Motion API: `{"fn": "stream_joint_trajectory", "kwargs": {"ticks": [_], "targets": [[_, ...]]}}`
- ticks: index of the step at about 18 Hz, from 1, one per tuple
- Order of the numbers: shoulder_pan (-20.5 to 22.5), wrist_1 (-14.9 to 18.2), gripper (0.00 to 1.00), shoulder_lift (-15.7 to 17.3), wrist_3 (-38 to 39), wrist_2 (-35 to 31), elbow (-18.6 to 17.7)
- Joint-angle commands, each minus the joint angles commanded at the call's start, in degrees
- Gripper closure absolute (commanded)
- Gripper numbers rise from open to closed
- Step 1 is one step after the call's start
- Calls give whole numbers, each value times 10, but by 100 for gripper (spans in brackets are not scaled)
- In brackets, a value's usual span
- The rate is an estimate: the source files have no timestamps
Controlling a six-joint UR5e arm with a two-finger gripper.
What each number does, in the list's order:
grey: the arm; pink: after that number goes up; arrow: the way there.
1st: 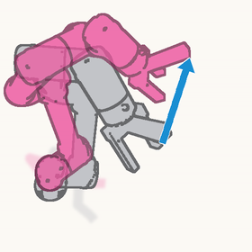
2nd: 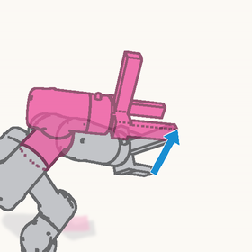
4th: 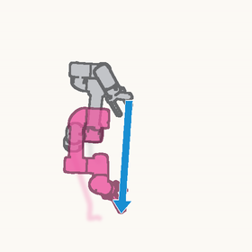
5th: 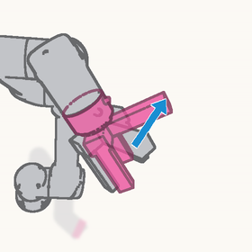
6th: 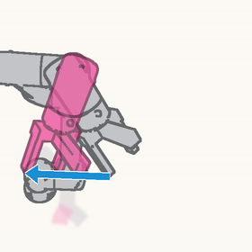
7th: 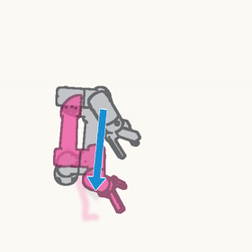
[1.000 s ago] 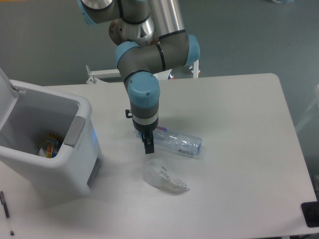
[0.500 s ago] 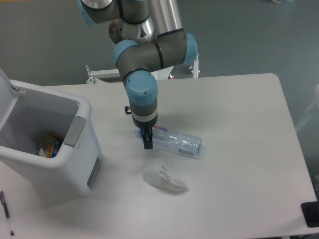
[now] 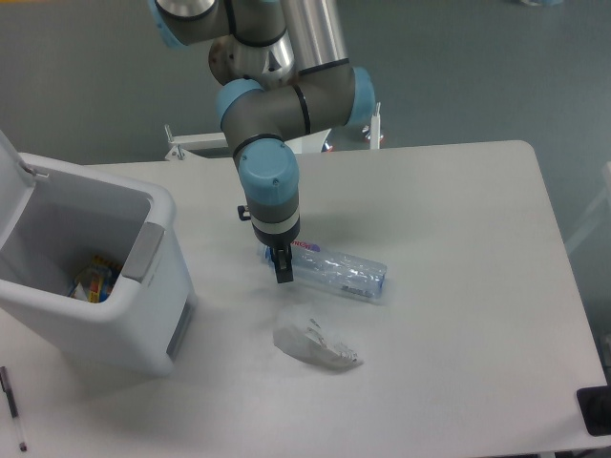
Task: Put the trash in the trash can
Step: 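Close the gripper around the bottle's middle, then lift the bottle up off the table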
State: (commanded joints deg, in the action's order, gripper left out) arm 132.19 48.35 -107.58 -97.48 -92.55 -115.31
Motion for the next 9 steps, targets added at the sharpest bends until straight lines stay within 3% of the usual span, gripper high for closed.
{"fn": "stream_joint_trajectory", "kwargs": {"ticks": [7,9], "targets": [[0,-2,40,2,14,4,23],[3,1,53,3,32,4,39]]}}
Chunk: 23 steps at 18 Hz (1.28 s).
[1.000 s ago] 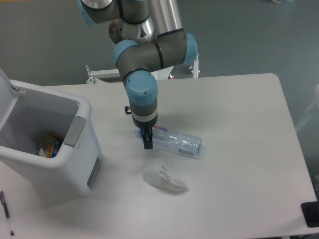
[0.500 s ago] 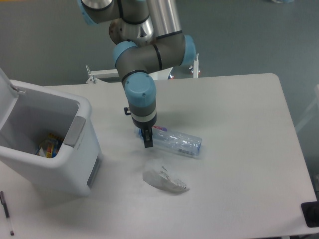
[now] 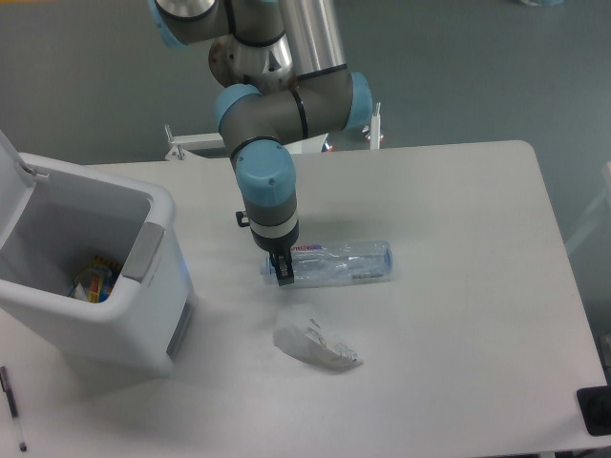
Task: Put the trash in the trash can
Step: 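Lift the bottle up off the table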
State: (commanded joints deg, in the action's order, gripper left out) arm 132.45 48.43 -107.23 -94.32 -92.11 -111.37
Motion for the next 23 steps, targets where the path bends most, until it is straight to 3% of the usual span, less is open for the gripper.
{"fn": "stream_joint_trajectory", "kwargs": {"ticks": [3,8,17,21,23], "targets": [[16,0,65,4,38,1,13],[40,0,65,34,41,25,21],[141,1,65,108,54,294,38],[183,1,65,109,101,422,68],[186,0,66,109,131,454,87]]}}
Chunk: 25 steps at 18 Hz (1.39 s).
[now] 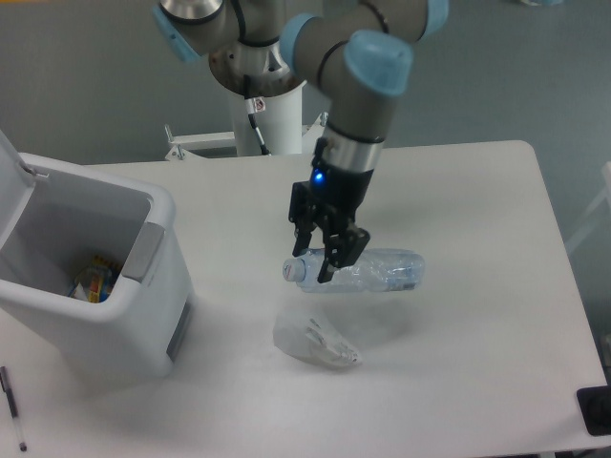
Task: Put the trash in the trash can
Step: 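Lift the bottle up off the table, then carry the bottle over the white trash bin and open the gripper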
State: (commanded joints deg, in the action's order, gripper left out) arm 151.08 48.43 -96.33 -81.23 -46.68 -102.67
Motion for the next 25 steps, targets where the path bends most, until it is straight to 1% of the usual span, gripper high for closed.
{"fn": "stream_joint_trajectory", "kwargs": {"ticks": [4,6,8,11,14,17,21,25], "targets": [[-3,0,69,-14,62,5,59],[-5,1,69,-28,103,32,94],[-7,1,74,-46,154,72,127],[-14,1,75,-61,230,98,164],[-21,1,75,-68,308,124,191],[-28,1,75,-74,376,170,212],[-40,2,75,-77,427,228,225],[-43,2,75,-76,469,250,240]]}}
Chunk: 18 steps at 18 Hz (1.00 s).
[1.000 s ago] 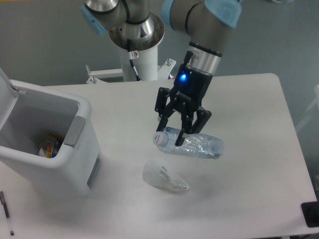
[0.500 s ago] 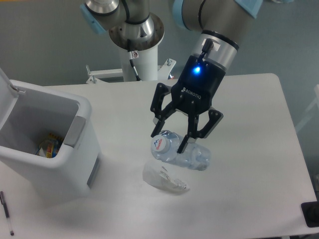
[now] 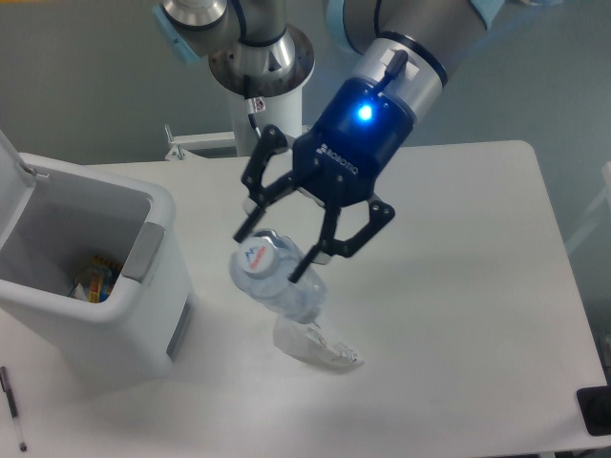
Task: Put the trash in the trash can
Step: 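Carry the bottle over the white trash bin and open the gripper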
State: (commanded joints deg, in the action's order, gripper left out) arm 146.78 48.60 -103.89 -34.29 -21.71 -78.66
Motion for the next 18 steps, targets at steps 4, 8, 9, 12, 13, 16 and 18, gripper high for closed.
{"fn": "stream_joint_trajectory", "kwargs": {"ticks": [4,8,9,12,13,16,18], "targets": [[-14,0,75,1,28,17,12],[-50,0,75,7,61,17,10],[-62,0,75,11,76,17,8],[-97,0,75,31,91,16,-21],[-104,0,75,43,91,16,-33],[-118,-1,75,67,86,15,-73],[-127,-1,75,67,87,15,-76]]}}
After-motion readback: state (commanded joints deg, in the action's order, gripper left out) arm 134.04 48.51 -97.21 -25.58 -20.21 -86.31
